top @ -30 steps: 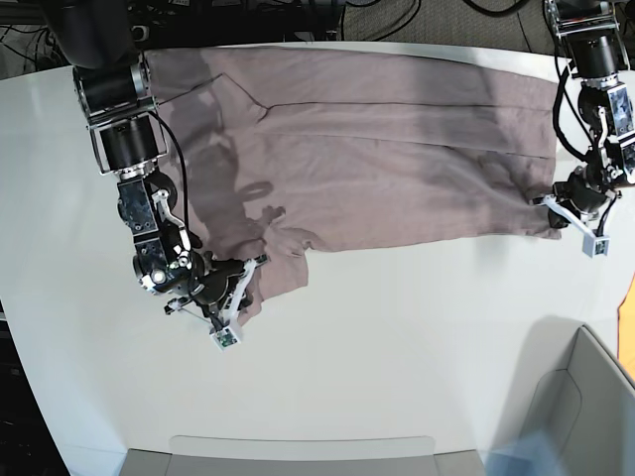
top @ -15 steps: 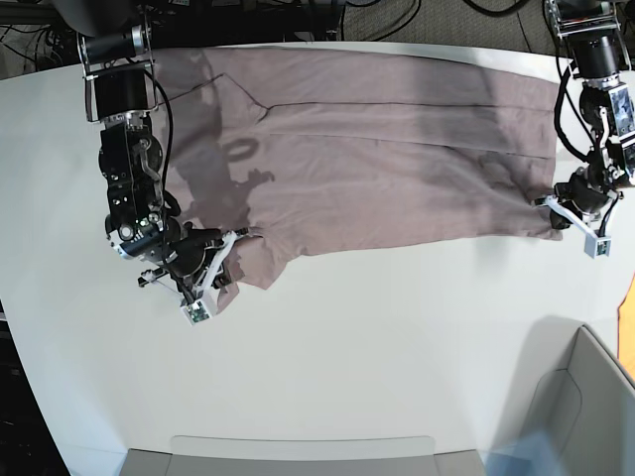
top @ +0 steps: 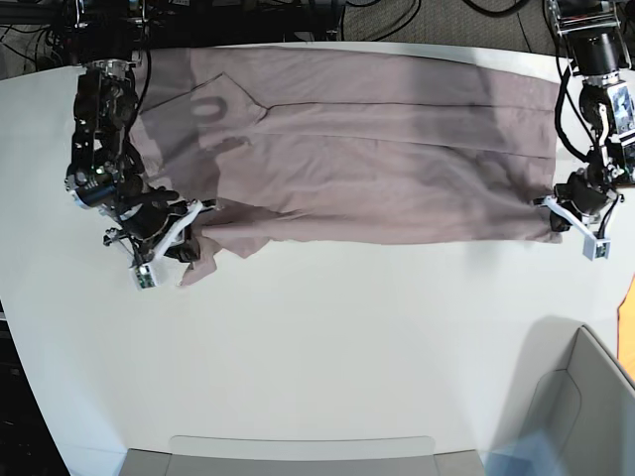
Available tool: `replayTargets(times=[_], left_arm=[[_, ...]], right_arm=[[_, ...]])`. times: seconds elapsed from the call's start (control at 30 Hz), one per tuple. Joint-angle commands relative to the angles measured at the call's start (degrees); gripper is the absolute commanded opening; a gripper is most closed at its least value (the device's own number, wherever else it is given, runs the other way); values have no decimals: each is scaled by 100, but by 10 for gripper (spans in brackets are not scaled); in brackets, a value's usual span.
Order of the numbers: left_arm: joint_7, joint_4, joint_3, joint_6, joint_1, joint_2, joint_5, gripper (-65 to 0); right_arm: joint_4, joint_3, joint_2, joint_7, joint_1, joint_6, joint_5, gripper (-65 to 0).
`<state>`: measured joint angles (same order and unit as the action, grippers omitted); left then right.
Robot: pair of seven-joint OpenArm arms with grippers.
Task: Fold the T-shirt properly
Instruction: 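Fold the hem up over the folded shoulder edge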
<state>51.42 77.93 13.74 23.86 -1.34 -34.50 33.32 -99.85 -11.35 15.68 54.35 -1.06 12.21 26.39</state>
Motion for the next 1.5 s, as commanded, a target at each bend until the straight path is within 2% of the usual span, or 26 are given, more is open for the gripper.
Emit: replayTargets(times=[0.0,0.07,0.17,0.37,0.47,0.7,0.87,1.3,1.47], left_arm=[[32,211,55,10,-55,-159,57,-650],[208,299,72,10,-2,-159,57,-650],[322,378,72,10,25,-159,57,-650],[322,396,81,10,403,-159,57,-650],[322,528,81,10,596,-159,57,-650],[331,1055,213,10,1150,-159,48,-650],[331,1293,653,10,1554,-124,48,-650],[339,1398,679,10,1985,-150,57,-650],[339,1706,688,10,2337,-150,57,-650]], right_arm=[[-138,-179,150,38,-83,6,231,-650],[-199,-319,247,240,-39,6,486,-650],[-358,-355,361,328,154,6,521,-650],[-832,-381,379,337,655,6,548,-650],[-1087,-627,379,354,919,6,565,-650],[-1685,-926,379,943,1403,14,565,-650],[-1817,-926,379,952,1746,14,565,-650],[-1843,-935,388,952,2299,14,565,-650],[-1852,-935,546,952,2642,14,565,-650]])
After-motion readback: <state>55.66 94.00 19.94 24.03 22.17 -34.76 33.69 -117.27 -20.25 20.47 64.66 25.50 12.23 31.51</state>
